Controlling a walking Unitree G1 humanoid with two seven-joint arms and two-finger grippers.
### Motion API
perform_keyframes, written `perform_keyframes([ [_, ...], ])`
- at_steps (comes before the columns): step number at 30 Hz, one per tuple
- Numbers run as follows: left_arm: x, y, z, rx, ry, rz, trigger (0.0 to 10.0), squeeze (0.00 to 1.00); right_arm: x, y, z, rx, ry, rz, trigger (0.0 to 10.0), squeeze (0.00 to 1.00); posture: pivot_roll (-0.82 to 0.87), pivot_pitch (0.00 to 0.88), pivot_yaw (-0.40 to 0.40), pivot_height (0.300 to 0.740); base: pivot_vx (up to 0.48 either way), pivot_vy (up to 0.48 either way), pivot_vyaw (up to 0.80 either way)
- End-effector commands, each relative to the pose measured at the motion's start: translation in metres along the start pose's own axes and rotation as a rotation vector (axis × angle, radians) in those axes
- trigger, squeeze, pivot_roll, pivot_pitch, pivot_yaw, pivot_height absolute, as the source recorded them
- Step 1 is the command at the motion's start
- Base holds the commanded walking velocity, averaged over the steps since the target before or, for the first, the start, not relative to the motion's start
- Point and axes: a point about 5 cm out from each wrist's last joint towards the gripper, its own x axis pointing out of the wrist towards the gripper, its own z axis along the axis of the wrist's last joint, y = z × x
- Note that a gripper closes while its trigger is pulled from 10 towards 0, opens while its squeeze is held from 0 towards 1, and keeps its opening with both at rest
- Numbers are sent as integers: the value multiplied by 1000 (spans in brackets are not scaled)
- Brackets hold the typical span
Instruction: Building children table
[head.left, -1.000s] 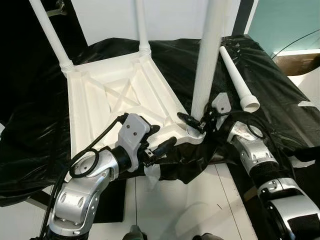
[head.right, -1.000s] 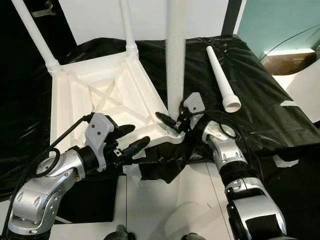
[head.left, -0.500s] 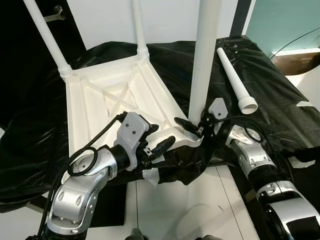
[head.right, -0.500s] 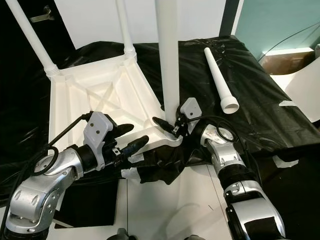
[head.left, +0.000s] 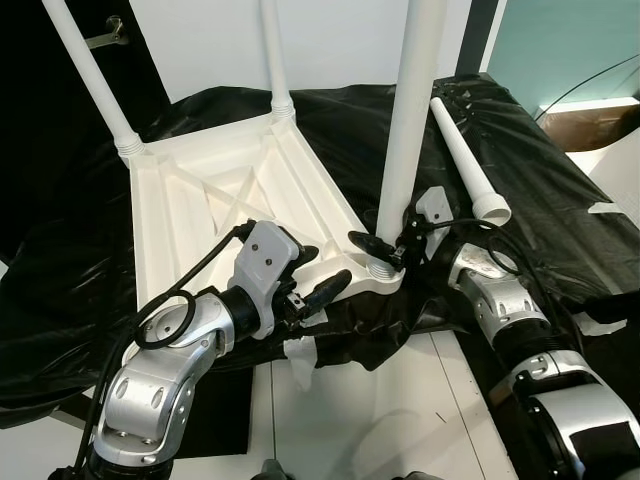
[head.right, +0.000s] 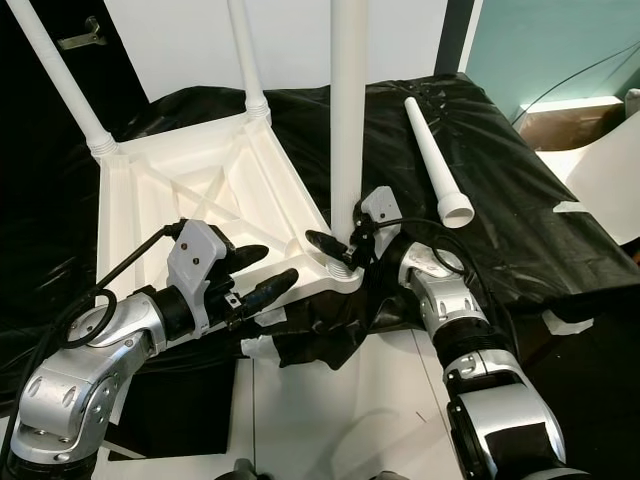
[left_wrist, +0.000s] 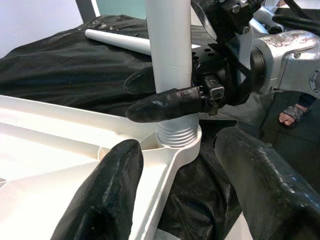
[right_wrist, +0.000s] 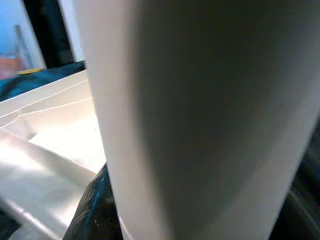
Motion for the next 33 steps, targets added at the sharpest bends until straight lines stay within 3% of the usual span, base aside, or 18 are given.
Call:
perform_keyframes([
  [1, -3, 3, 2, 4, -6, 70, 10000, 0, -9, 6, -34, 68, 160, -88, 10000, 0, 117, 86, 36, 740, 0, 0, 0],
  [4, -3, 2, 3, 2, -10, 73, 10000, 0, -2, 13, -27, 64, 124, -206, 10000, 0, 115, 85, 33, 740, 0, 0, 0],
  [6, -3, 2, 3, 2, -10, 73, 10000, 0, -2, 13, -27, 64, 124, -206, 10000, 0, 115, 85, 33, 740, 0, 0, 0],
  [8, -2, 2, 2, 2, -11, 74, 10000, 0, 4, 22, -24, 117, 95, -322, 10000, 0, 111, 81, 27, 740, 0, 0, 0],
  [9, -2, 2, 2, 2, -11, 74, 10000, 0, 4, 22, -24, 117, 95, -322, 10000, 0, 111, 81, 27, 740, 0, 0, 0],
  [10, -1, 3, 2, 2, -15, 76, 10000, 0, 14, 38, -16, 156, 50, -447, 10000, 0, 108, 77, 19, 740, 0, 0, 0],
  [14, 2, 2, 3, 4, -22, 78, 10000, 0, 22, 53, -9, 206, 14, -533, 10000, 0, 108, 70, 9, 740, 0, 0, 0],
  [18, 4, 3, 3, 3, -28, 86, 10000, 0, 29, 68, -8, 257, 21, -496, 10000, 0, 105, 66, 1, 740, 0, 0, 0],
  [33, 6, 1, 1, -9, -40, 92, 10000, 0, 25, 66, -3, 246, 46, -554, 10000, 0, 94, 45, -8, 740, 0, 0, 0],
])
